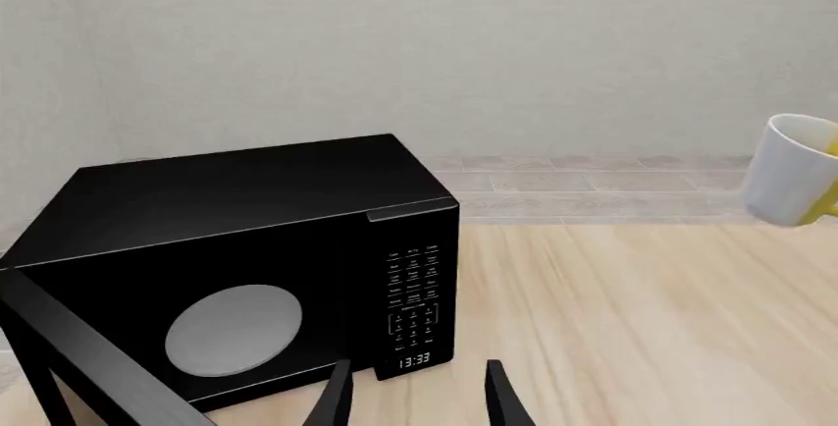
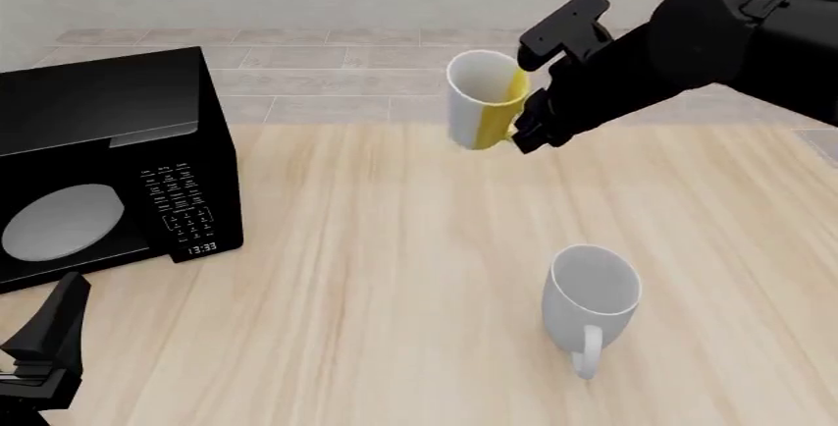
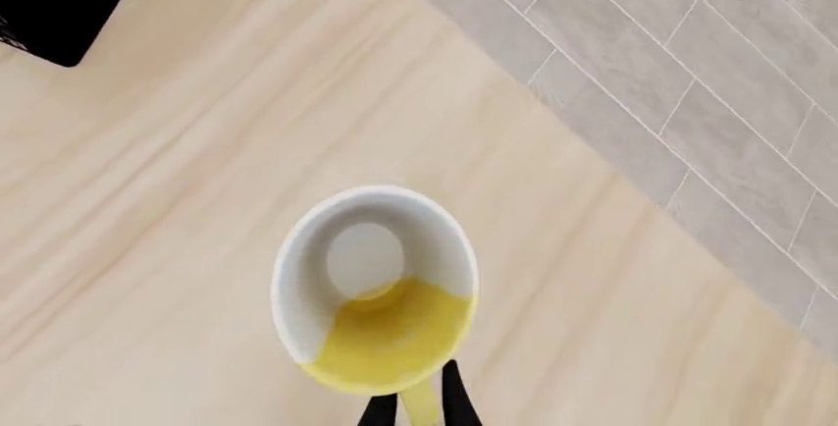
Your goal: Put the yellow and white mug to the front of the white mug.
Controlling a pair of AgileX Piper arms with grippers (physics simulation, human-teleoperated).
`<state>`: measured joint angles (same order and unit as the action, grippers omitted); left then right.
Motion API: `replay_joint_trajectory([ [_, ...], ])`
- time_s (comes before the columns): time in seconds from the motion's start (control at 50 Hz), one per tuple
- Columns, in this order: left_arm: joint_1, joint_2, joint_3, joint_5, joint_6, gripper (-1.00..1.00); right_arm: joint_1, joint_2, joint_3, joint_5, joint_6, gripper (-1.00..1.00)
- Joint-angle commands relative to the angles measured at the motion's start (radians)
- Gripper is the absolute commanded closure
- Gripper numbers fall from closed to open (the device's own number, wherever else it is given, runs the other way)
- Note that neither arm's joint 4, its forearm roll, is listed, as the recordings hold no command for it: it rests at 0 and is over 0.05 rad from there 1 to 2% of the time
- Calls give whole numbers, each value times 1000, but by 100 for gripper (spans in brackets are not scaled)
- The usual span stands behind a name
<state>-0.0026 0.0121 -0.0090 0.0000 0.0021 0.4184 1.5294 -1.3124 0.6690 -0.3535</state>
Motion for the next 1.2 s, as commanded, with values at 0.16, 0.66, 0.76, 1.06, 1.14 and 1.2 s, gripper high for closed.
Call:
replay_joint_trajectory([
  [0.16,3,0,1,-1,0,-100,-94,-122,103,6,15,100],
  [0.66,2,0,1,-1,1,-100,-177,-235,203,11,27,100],
  [0.76,2,0,1,-1,0,-100,-192,-240,211,11,28,100],
  [1.06,3,0,1,-1,0,-100,-232,-222,219,-11,40,100],
  [1.14,2,0,1,-1,0,-100,-234,-207,222,-23,43,100],
  [1.2,2,0,1,-2,0,-100,-240,-197,221,-31,44,100],
])
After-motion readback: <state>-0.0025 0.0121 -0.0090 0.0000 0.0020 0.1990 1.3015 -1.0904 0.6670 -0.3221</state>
